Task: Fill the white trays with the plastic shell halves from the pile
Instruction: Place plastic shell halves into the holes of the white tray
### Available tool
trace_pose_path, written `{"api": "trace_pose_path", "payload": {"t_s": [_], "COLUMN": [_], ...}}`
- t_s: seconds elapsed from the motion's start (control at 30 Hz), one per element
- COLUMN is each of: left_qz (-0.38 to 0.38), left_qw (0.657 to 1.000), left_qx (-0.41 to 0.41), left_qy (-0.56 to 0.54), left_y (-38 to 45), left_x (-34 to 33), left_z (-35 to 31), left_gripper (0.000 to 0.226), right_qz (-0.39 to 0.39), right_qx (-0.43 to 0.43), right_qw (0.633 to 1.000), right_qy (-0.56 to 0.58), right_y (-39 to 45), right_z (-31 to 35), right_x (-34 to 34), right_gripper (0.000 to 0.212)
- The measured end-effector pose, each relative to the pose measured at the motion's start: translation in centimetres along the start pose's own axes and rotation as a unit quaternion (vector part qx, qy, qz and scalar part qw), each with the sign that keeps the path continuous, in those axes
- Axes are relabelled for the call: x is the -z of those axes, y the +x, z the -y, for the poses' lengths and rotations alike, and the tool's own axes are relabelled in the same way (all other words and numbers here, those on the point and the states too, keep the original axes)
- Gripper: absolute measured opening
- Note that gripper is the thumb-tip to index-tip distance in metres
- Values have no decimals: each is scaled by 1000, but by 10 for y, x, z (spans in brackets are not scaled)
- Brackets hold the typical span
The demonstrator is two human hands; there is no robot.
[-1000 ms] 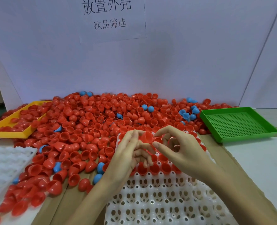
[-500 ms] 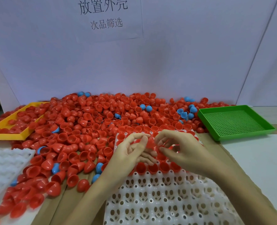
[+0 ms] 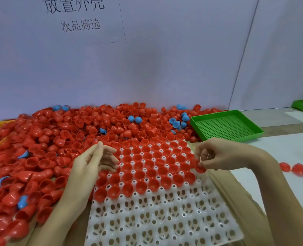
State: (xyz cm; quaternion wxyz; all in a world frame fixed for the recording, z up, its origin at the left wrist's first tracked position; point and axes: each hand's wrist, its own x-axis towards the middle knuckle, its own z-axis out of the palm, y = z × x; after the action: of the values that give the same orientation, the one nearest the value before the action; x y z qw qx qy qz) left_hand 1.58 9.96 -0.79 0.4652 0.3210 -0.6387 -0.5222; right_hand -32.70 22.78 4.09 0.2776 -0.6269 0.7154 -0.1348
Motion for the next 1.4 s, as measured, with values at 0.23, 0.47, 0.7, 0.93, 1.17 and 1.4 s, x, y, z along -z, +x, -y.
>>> {"api": "trace_pose_path", "payload": {"t_s": [0.23, 0.47, 0.7, 0.93, 1.17, 1.4], "left_qz": [-4, -16, -77, -120, -117, -105], "left_qw": [1000, 999, 991, 952, 936, 934], "left_qx": [-5, -16, -70, -135, -138, -143], "left_qy": [26, 37, 80, 246, 303, 309], "left_y": [0, 3, 4, 12, 15, 13], "left_x": [-2, 3, 7, 18, 26, 32], "left_z": [1, 3, 8, 19, 23, 22], "left_gripper": [47, 45, 37, 20, 17, 14], "right_qz": [19, 5, -73, -208, -234, -130], "right_qx": [-11, -14, -11, 101, 119, 42], "right_qw": [999, 998, 992, 970, 953, 954], "right_qy": [-36, -57, -99, -74, -152, -266], "right_y": [1, 8, 11, 43, 130, 186], "right_z": [2, 6, 12, 52, 93, 82], "right_x": [-3, -10, -17, -42, -51, -35], "right_gripper": [8, 11, 35, 15, 30, 61]}}
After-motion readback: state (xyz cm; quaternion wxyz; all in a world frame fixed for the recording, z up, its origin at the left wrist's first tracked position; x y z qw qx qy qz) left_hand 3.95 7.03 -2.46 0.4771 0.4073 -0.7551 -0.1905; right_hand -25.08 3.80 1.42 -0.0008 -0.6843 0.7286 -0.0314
